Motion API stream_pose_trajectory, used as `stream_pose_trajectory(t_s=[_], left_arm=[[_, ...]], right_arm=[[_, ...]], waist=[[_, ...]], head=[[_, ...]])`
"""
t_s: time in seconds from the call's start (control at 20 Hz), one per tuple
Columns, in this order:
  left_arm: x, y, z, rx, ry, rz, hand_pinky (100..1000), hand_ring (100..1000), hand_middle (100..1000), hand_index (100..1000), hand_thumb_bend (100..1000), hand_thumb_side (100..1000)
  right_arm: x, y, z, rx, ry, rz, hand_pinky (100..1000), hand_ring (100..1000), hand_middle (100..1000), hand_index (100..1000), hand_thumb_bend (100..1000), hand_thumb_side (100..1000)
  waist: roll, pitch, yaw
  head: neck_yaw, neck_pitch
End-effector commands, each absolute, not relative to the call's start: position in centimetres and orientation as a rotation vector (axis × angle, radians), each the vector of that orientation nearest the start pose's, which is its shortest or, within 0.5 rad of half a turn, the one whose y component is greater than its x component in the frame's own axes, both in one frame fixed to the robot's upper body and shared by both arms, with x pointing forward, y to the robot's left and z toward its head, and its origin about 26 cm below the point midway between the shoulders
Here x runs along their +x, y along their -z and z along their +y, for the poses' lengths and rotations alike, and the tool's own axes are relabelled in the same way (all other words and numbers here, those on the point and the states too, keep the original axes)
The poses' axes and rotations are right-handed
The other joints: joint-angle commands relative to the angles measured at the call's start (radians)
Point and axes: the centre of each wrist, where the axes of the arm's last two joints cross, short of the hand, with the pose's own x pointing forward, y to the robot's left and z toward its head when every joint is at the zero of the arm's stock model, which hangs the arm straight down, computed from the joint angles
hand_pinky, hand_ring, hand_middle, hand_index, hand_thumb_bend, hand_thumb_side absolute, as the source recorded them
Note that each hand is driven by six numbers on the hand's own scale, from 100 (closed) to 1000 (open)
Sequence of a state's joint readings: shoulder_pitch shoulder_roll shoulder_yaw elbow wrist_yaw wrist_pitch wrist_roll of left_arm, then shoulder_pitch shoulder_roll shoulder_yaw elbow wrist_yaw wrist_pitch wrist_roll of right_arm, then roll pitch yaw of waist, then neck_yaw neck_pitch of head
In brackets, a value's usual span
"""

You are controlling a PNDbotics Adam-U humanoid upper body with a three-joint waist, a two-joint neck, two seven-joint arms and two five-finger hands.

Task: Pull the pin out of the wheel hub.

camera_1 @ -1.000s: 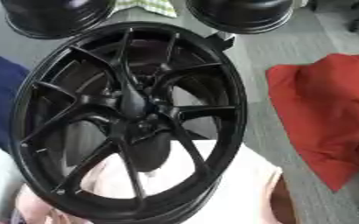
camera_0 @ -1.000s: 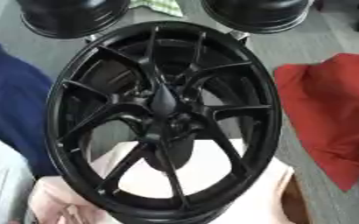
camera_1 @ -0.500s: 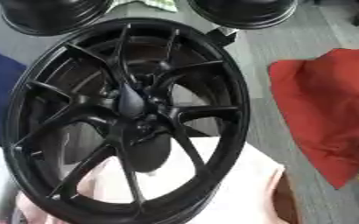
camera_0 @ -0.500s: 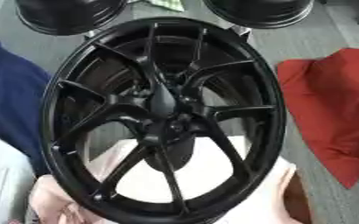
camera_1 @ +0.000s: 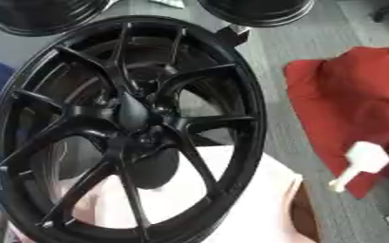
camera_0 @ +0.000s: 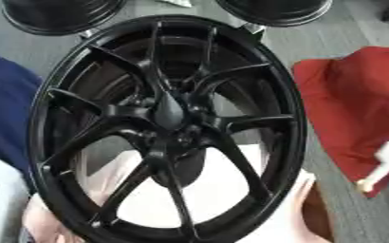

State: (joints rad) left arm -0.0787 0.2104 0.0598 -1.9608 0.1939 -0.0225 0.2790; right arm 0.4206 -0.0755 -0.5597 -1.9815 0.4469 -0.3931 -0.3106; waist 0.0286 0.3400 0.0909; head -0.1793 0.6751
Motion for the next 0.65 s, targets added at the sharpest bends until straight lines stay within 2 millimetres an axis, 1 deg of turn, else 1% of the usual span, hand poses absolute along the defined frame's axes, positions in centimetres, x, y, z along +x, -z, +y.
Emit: stream_pose_trajectory(t_s=[0.05, 0.1, 0.15, 0.2, 0.25, 0.3, 0.5, 0.65], left_arm=[[27.5, -13.4, 28.6, 0.178, -0.214, -2.082, 690, 568, 521, 738, 352, 533], [27.5, -13.4, 28.6, 0.179, -0.214, -2.081, 690, 568, 521, 737, 353, 533], [27.4, -13.3, 28.6, 0.180, -0.213, -2.081, 690, 568, 521, 737, 353, 533], [27.4, -13.3, 28.6, 0.181, -0.213, -2.081, 690, 568, 521, 737, 352, 533], [27.4, -13.3, 28.6, 0.181, -0.213, -2.081, 690, 568, 521, 737, 351, 533], [27.5, -13.4, 28.6, 0.181, -0.214, -2.082, 690, 568, 521, 737, 351, 533], [27.5, -13.5, 28.5, 0.175, -0.212, -2.086, 690, 567, 520, 736, 349, 532], [27.6, -13.6, 28.3, 0.166, -0.211, -2.092, 690, 566, 520, 735, 350, 530]], right_arm=[[11.4, -4.7, -41.0, -1.314, -0.024, -1.745, 723, 804, 726, 819, 122, 100], [11.5, -4.6, -40.9, -1.314, -0.006, -1.746, 720, 800, 716, 813, 110, 100], [11.6, -4.6, -40.9, -1.314, 0.011, -1.754, 716, 794, 697, 804, 100, 131], [11.7, -4.6, -40.8, -1.311, 0.031, -1.769, 713, 788, 680, 797, 100, 203], [11.8, -4.6, -40.7, -1.308, 0.049, -1.788, 709, 781, 656, 786, 100, 294], [12.0, -4.6, -40.5, -1.298, 0.068, -1.819, 705, 773, 634, 772, 100, 340], [13.4, -4.8, -39.7, -1.230, 0.132, -1.929, 690, 744, 569, 718, 100, 402], [14.8, -5.2, -39.0, -1.153, 0.143, -1.997, 683, 731, 548, 699, 100, 453]], waist=[[-0.002, -0.009, -0.004], [-0.002, -0.009, -0.006], [-0.002, -0.009, -0.006], [-0.002, -0.009, -0.006], [-0.002, -0.008, -0.005], [-0.002, -0.008, -0.005], [-0.001, -0.005, -0.004], [0.000, -0.003, -0.006]], head=[[-0.005, -0.015], [-0.005, -0.016], [-0.005, -0.017], [-0.006, -0.017], [-0.007, -0.016], [-0.009, -0.015], [-0.014, -0.013], [-0.014, -0.013]])
